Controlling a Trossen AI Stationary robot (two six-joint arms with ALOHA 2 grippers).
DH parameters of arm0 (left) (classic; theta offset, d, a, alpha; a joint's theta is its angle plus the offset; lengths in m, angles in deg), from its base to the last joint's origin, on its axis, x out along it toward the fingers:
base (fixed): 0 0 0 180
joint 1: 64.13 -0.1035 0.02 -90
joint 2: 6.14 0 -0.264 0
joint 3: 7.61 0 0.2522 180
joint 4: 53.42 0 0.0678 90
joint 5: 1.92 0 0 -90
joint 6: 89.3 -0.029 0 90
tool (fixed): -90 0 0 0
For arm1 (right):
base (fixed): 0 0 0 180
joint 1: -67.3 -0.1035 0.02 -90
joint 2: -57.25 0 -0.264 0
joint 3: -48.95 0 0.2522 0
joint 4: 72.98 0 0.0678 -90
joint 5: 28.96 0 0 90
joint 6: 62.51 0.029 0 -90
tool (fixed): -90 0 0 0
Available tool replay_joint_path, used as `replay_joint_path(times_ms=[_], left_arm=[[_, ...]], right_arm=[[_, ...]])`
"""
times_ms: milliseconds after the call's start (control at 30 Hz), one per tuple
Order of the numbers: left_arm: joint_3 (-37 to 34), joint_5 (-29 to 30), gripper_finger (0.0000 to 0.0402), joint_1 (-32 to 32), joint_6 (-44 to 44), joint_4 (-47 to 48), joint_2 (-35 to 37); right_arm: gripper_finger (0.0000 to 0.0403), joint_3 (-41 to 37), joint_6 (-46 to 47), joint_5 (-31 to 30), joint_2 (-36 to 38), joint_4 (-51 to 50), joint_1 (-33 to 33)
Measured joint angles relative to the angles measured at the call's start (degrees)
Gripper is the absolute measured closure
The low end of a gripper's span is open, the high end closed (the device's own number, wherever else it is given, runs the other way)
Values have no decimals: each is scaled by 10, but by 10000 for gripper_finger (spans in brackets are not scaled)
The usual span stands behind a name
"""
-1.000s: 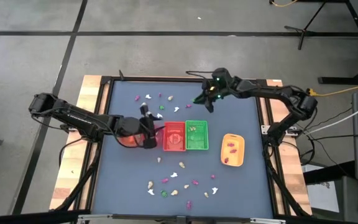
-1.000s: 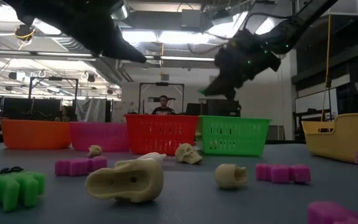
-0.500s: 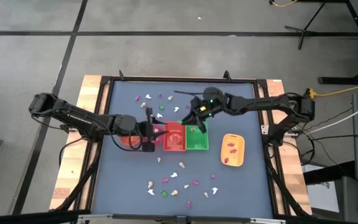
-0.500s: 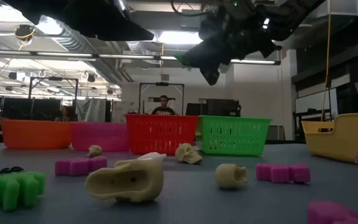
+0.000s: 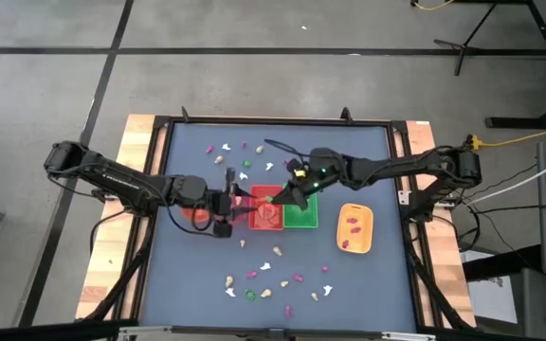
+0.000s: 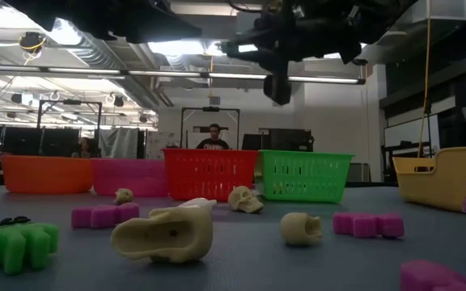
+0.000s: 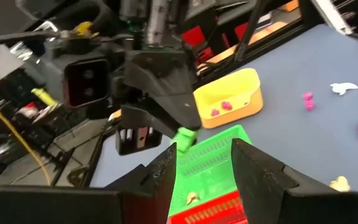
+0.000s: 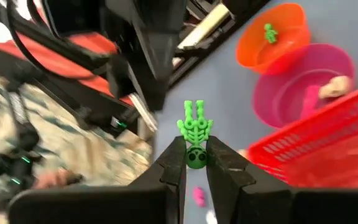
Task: Sort Halloween decoration
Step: Put the green skeleton toy into the orange bowl
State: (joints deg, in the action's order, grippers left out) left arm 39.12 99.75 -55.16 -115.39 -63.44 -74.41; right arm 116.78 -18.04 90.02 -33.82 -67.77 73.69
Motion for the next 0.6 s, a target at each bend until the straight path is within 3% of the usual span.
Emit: replay_joint_path(times_ms=[300, 600], left_arm=[[0, 2, 264, 2, 0, -24, 0], [0, -4, 264, 2, 0, -45, 0]], right_arm=[[354, 0, 122, -11, 0, 40, -11], [354, 0, 127, -71, 0, 41, -46]])
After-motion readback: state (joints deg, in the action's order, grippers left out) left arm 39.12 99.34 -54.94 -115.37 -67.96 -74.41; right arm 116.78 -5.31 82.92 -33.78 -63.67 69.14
